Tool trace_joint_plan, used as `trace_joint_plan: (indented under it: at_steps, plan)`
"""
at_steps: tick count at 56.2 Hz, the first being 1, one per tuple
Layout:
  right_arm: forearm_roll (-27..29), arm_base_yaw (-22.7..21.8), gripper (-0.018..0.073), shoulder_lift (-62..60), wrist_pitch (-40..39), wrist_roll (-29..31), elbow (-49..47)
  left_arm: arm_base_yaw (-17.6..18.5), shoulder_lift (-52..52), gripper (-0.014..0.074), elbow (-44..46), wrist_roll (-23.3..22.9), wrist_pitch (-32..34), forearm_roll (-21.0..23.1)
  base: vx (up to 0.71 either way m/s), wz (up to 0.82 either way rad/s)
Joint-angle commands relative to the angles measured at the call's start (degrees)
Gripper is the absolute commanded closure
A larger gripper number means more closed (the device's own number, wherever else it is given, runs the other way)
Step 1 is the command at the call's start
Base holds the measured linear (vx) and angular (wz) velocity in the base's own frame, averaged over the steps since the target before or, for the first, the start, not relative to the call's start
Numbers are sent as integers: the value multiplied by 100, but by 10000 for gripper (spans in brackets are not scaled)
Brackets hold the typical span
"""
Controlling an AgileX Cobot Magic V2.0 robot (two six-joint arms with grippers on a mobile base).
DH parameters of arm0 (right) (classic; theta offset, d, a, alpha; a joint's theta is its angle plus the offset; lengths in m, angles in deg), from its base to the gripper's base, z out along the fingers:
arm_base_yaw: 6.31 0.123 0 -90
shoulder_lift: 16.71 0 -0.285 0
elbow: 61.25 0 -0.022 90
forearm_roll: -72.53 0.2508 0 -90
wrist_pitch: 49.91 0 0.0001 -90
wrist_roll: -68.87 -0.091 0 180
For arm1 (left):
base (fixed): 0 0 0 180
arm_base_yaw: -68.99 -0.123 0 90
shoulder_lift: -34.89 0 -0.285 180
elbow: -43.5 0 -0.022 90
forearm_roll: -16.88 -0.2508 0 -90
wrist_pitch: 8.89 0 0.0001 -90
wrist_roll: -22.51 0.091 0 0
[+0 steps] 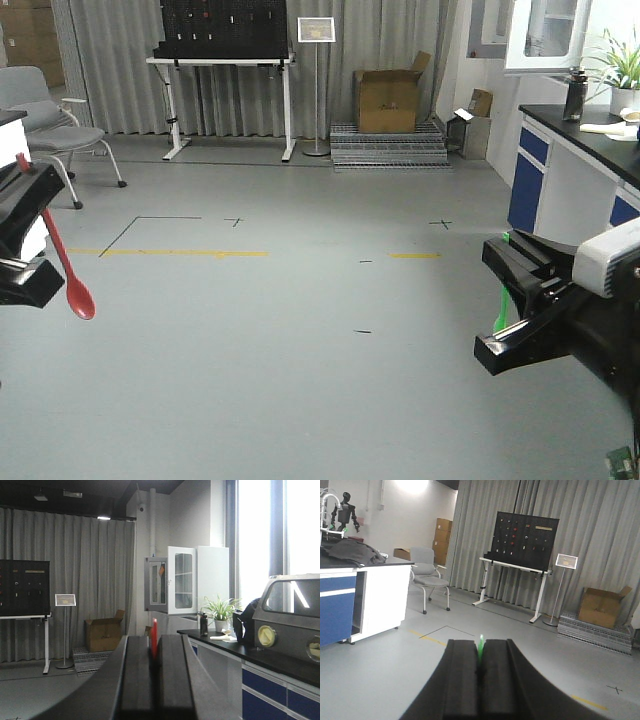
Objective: Sort red and green spoons into left cabinet
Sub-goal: 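Drive the base away from the bench holding both spoons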
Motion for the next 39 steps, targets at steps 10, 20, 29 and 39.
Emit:
trace_joint_plan:
  at_steps: [10,20,29,39]
  plan:
    - [38,-13,568,-132,-437,-6,-153,27,-98,603,177,6,378,103,44,6]
    - [38,-13,568,-132,-437,-6,-153,27,-98,603,177,6,378,103,46,5]
    - [38,-13,568,-132,-437,-6,-153,27,-98,603,177,6,378,103,47,4]
    - [38,-13,568,-132,-437,-6,-153,27,-98,603,177,6,378,103,50,5]
